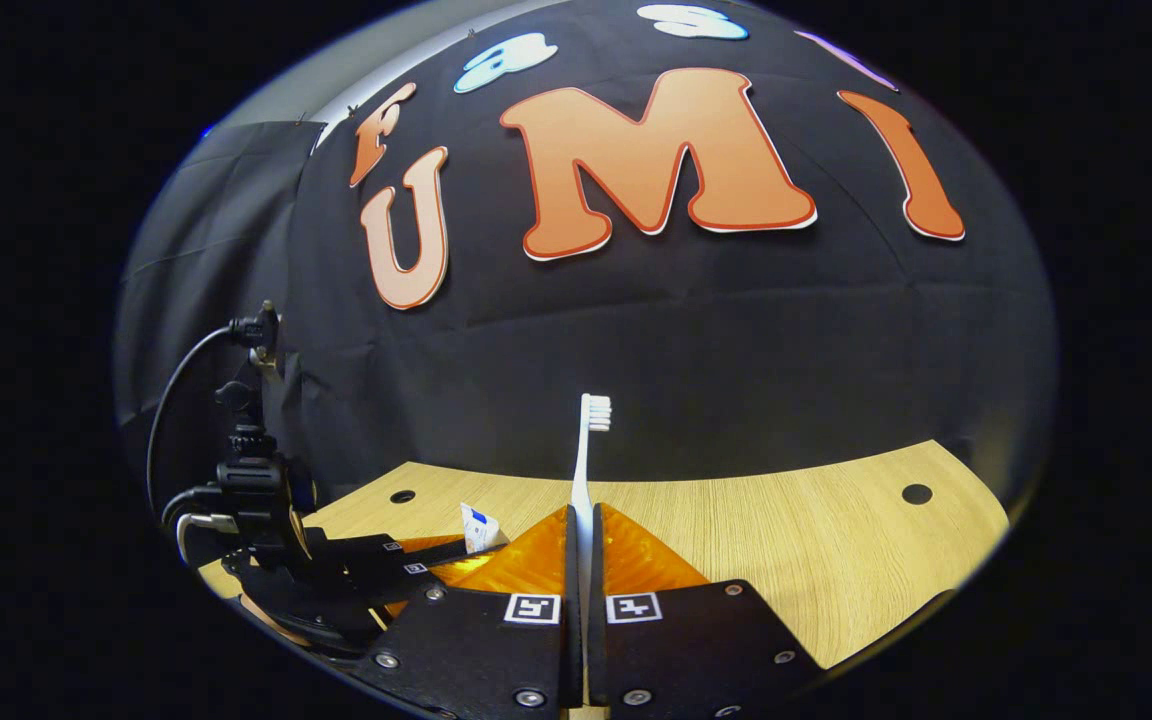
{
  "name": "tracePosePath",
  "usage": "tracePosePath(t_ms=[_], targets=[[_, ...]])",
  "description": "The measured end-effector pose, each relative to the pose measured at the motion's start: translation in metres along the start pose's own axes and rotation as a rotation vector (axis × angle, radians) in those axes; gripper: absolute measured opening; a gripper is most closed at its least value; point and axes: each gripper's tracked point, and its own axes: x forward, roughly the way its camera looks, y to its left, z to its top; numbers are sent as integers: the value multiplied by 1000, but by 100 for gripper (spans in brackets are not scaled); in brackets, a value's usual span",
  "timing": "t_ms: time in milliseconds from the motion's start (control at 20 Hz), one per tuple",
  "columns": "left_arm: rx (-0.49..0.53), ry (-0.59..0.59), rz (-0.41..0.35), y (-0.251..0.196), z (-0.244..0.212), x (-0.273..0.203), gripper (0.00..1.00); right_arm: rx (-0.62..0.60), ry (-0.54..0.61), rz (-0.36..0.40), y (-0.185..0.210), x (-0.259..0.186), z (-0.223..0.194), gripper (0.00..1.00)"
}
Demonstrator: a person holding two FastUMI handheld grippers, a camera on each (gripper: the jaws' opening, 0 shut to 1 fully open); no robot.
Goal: Put the toothbrush and toothpaste on the desktop into the cup, then pick up the cup and place it on the coaster on the desktop.
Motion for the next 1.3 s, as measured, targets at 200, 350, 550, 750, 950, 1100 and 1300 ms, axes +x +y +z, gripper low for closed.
tracePosePath(t_ms=[200,350,550,750,950,1100,1300], targets=[[3,-35,-2,-1,8,-14,44,-15,-10,-4,3,0,5,2],[-8,-79,-3,1,18,-27,72,-25,-28,12,10,-1,7,2],[-24,-118,20,13,27,-53,88,-32,-83,42,24,4,17,2],[-24,-157,85,34,33,-79,98,-45,-130,68,35,12,21,2],[22,-195,125,45,42,-106,97,-37,-165,83,44,24,23,2],[82,-228,161,53,54,-126,98,-34,-193,106,53,34,23,2],[84,-267,202,66,60,-142,98,-11,-221,136,63,49,20,2]])
